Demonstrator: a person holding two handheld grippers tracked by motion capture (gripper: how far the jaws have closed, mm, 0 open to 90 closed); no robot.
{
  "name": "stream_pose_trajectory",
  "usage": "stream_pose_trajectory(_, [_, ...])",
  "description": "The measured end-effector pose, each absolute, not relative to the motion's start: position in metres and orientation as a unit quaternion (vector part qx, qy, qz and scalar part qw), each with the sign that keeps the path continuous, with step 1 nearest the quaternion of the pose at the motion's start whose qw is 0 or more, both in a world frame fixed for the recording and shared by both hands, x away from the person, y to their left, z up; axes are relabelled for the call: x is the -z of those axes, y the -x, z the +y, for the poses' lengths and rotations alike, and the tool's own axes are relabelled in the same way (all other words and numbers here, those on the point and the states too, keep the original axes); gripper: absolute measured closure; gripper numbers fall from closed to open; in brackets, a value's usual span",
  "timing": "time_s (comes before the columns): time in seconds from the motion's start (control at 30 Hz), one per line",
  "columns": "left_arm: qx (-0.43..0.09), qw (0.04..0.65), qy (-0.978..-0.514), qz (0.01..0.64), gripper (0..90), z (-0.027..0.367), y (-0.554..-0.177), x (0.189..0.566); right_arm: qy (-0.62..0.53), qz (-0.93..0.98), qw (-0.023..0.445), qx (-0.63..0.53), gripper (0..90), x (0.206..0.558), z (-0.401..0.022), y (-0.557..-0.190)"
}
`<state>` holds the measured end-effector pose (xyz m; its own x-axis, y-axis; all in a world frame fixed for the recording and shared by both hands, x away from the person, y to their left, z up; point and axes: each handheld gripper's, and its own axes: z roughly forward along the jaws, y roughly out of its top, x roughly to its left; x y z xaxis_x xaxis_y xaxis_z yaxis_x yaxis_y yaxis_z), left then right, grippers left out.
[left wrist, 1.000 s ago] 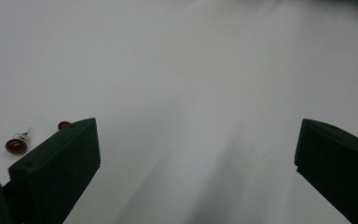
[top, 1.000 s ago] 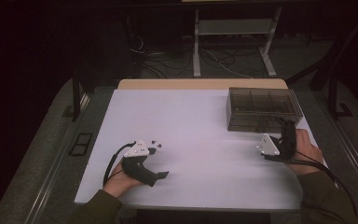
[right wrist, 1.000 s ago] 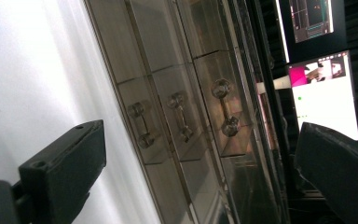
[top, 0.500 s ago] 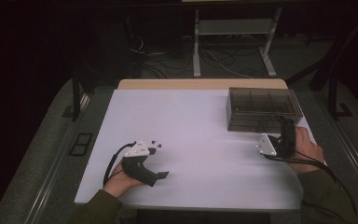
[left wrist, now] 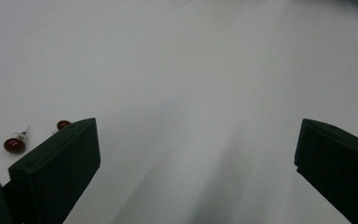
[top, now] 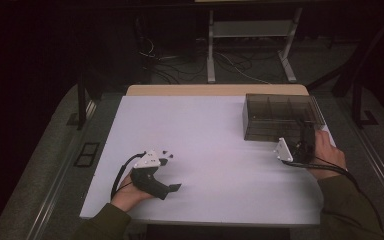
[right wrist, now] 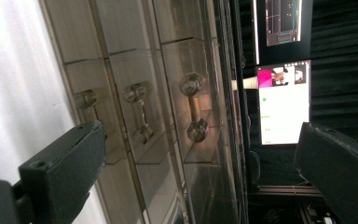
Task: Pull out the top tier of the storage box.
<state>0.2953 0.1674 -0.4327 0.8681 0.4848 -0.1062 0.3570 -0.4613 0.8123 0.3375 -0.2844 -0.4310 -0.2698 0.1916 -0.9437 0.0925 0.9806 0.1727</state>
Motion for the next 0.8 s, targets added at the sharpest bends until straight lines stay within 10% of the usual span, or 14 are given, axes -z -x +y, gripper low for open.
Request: stream_pose_trajectory(0.8, [-0.072,0.456,-0.852,0.247,0.0,0.1686,-0.2948,0.4326,-0.076,0.783,0.617,-0.016,9.5,0.4403,-0.2815,-0.3352])
